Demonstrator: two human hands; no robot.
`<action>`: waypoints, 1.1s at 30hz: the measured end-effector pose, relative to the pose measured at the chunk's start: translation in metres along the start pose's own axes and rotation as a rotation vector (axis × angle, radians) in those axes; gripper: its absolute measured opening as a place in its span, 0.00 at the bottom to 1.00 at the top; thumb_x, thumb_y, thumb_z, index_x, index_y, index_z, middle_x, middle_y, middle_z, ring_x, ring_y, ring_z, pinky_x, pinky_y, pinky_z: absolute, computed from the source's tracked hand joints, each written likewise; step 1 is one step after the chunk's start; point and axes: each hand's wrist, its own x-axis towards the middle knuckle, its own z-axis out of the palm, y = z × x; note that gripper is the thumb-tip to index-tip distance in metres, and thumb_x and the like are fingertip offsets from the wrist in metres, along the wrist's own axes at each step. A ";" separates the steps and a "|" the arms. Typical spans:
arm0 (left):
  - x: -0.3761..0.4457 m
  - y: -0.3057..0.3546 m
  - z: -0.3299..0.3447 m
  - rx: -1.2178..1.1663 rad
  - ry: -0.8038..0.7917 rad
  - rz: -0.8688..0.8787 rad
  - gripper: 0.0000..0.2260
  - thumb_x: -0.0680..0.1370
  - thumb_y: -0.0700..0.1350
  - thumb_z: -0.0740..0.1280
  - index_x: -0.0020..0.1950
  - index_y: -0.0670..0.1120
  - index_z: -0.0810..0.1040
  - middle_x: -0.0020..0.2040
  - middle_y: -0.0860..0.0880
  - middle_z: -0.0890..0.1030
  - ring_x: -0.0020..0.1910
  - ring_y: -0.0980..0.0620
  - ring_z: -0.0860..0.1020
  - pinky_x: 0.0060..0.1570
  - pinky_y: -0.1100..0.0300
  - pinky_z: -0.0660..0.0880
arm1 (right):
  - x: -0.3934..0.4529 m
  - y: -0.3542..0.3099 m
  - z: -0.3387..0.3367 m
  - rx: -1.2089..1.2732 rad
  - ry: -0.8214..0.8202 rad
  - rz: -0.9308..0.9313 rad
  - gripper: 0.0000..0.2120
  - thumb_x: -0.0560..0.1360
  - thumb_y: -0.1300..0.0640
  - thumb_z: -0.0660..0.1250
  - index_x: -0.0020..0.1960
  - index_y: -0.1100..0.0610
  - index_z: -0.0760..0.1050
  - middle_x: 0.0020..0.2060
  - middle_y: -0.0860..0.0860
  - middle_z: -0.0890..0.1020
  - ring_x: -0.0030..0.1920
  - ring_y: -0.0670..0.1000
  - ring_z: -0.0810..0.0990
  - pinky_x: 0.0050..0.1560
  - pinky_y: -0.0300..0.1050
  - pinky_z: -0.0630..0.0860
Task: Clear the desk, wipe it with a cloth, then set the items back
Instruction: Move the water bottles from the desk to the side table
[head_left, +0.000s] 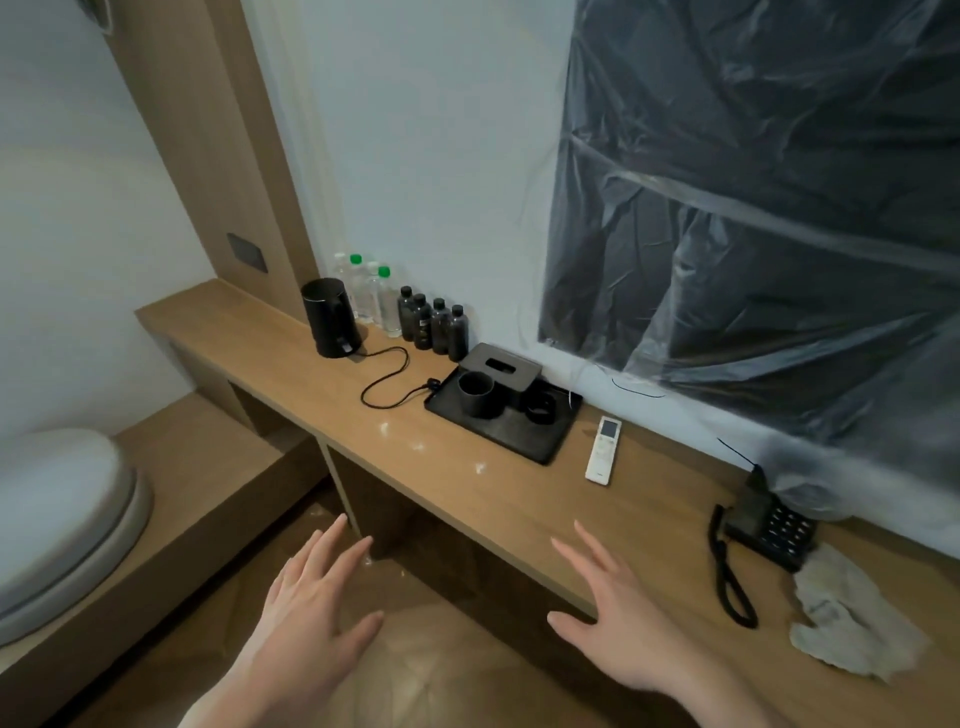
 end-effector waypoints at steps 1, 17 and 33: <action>0.013 -0.002 -0.003 0.004 -0.008 0.006 0.35 0.78 0.68 0.64 0.81 0.66 0.51 0.83 0.61 0.38 0.83 0.52 0.40 0.82 0.45 0.44 | 0.008 0.003 -0.003 0.002 -0.004 0.021 0.40 0.79 0.37 0.67 0.81 0.32 0.46 0.80 0.32 0.37 0.83 0.48 0.41 0.82 0.58 0.53; 0.191 -0.022 -0.079 0.003 0.132 -0.072 0.35 0.79 0.65 0.65 0.82 0.63 0.53 0.83 0.60 0.41 0.83 0.53 0.44 0.82 0.49 0.48 | 0.237 -0.047 -0.076 0.071 -0.046 -0.120 0.38 0.80 0.39 0.67 0.82 0.34 0.48 0.80 0.31 0.38 0.83 0.46 0.42 0.81 0.56 0.53; 0.345 -0.132 -0.171 -0.017 0.205 -0.075 0.35 0.78 0.66 0.65 0.82 0.62 0.55 0.84 0.59 0.44 0.83 0.50 0.47 0.82 0.48 0.51 | 0.420 -0.186 -0.124 -0.080 0.012 -0.246 0.39 0.80 0.38 0.66 0.83 0.35 0.47 0.81 0.34 0.40 0.83 0.46 0.40 0.83 0.56 0.52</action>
